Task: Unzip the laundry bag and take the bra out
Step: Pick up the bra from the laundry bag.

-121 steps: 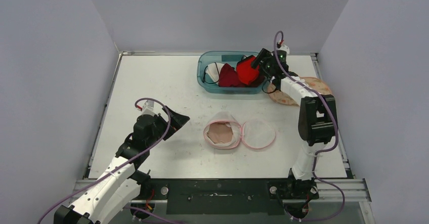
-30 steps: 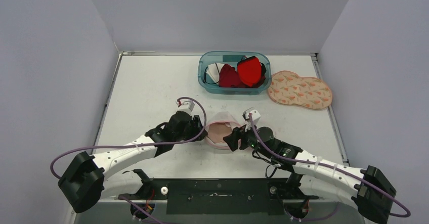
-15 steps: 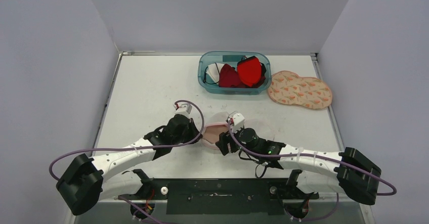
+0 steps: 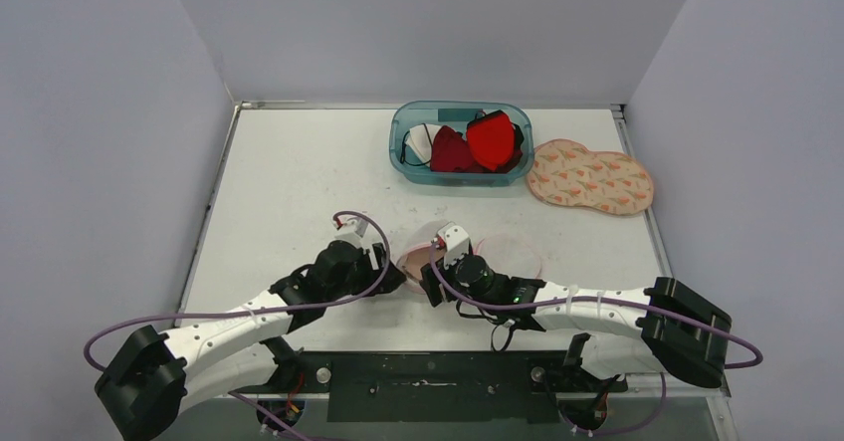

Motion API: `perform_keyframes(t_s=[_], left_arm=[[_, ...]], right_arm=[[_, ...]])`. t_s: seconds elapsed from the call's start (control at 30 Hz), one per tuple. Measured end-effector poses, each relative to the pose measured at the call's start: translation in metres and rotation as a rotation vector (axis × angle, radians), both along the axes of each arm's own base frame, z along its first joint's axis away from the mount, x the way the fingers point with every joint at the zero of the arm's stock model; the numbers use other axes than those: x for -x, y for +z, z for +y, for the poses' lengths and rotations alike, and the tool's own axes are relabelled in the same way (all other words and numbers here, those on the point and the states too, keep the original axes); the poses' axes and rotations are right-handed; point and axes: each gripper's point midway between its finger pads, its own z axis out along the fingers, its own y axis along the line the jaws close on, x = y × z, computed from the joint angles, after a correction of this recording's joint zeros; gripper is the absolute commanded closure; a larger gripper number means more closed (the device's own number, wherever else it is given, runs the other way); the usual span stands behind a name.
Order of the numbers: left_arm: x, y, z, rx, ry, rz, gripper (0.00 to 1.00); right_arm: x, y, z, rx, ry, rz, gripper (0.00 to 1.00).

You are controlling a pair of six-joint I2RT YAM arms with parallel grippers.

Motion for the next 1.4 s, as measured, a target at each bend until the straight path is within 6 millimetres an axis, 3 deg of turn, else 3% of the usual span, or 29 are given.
perform_keyframes(t_s=[0.17,0.37,0.57,0.73,0.83,1.13,1.4], left_arm=[[0.008,-0.019,0.001,0.014,-0.001,0.041,0.41],[0.003,-0.025,-0.006,0.024,0.004,0.053,0.53],[0.0,-0.029,-0.011,0.03,0.006,0.056,0.42],[-0.003,-0.021,-0.018,0.079,0.001,0.044,0.42],[-0.004,-0.015,-0.023,0.114,-0.006,0.031,0.51],[-0.005,-0.008,-0.031,0.174,-0.017,0.018,1.0],[-0.003,-0.019,-0.027,0.134,-0.015,0.041,1.0]], right_arm=[[-0.001,0.001,-0.001,0.002,-0.007,-0.005,0.33],[0.002,0.001,0.002,0.002,0.004,-0.006,0.34],[0.004,0.001,0.003,0.002,0.009,-0.006,0.34],[0.004,0.001,0.003,0.002,0.008,-0.007,0.34],[0.004,0.001,0.003,0.002,0.008,-0.007,0.34],[0.003,0.001,0.002,0.0,0.004,-0.007,0.33],[-0.002,0.01,0.001,-0.019,-0.028,-0.032,0.32]])
